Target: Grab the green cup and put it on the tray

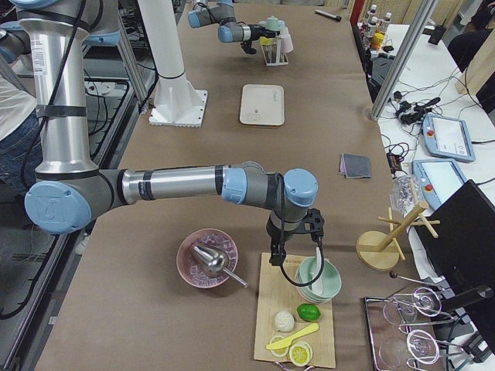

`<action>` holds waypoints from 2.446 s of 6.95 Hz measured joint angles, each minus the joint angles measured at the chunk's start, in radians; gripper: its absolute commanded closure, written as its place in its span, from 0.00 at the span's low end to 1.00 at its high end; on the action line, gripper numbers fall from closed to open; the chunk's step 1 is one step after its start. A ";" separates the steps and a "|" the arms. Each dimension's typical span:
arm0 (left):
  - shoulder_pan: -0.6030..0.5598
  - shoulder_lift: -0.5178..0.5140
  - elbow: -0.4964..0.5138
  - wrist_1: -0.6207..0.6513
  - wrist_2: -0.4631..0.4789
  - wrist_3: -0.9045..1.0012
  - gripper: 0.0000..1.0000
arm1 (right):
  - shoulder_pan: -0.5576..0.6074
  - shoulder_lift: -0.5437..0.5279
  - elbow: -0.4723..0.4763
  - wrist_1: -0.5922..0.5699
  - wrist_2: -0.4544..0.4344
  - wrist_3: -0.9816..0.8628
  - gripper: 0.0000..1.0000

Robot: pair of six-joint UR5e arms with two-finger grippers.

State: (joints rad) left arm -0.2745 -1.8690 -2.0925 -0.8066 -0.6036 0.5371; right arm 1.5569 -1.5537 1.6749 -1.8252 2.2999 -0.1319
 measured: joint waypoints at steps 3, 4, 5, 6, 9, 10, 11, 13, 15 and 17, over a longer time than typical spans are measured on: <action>-0.002 0.003 0.116 -0.665 -0.098 -0.063 0.23 | 0.004 0.000 -0.006 0.000 0.001 0.000 0.00; -0.002 0.007 0.136 -0.827 -0.134 -0.135 0.23 | 0.004 0.000 -0.007 0.001 0.001 0.000 0.00; -0.002 0.018 0.150 -1.005 -0.168 -0.202 0.23 | 0.005 0.000 -0.009 0.001 0.001 0.000 0.00; -0.002 0.030 0.175 -1.210 -0.193 -0.277 0.23 | 0.005 0.001 -0.009 0.001 0.001 0.000 0.00; 0.003 0.037 0.425 -1.839 -0.261 -0.500 0.26 | 0.004 0.001 -0.010 0.001 0.000 0.000 0.00; 0.003 0.030 0.530 -1.985 -0.265 -0.609 0.26 | 0.004 0.001 -0.010 0.001 0.000 0.000 0.00; 0.000 0.017 0.571 -2.054 -0.266 -0.707 0.26 | 0.005 0.001 -0.010 0.001 0.000 0.000 0.00; -0.013 -0.020 0.526 -2.083 -0.298 -0.798 0.26 | 0.005 0.001 -0.010 0.001 0.001 0.000 0.00; -0.018 -0.051 0.492 -2.087 -0.335 -0.882 0.25 | 0.006 0.001 -0.009 0.001 0.002 0.000 0.00; -0.018 -0.076 0.520 -2.091 -0.338 -1.070 0.26 | 0.006 0.000 -0.009 0.000 0.003 0.000 0.00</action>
State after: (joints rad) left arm -0.2927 -1.9445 -1.5728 -2.8974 -0.9411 -0.5328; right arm 1.5631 -1.5533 1.6659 -1.8252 2.3025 -0.1319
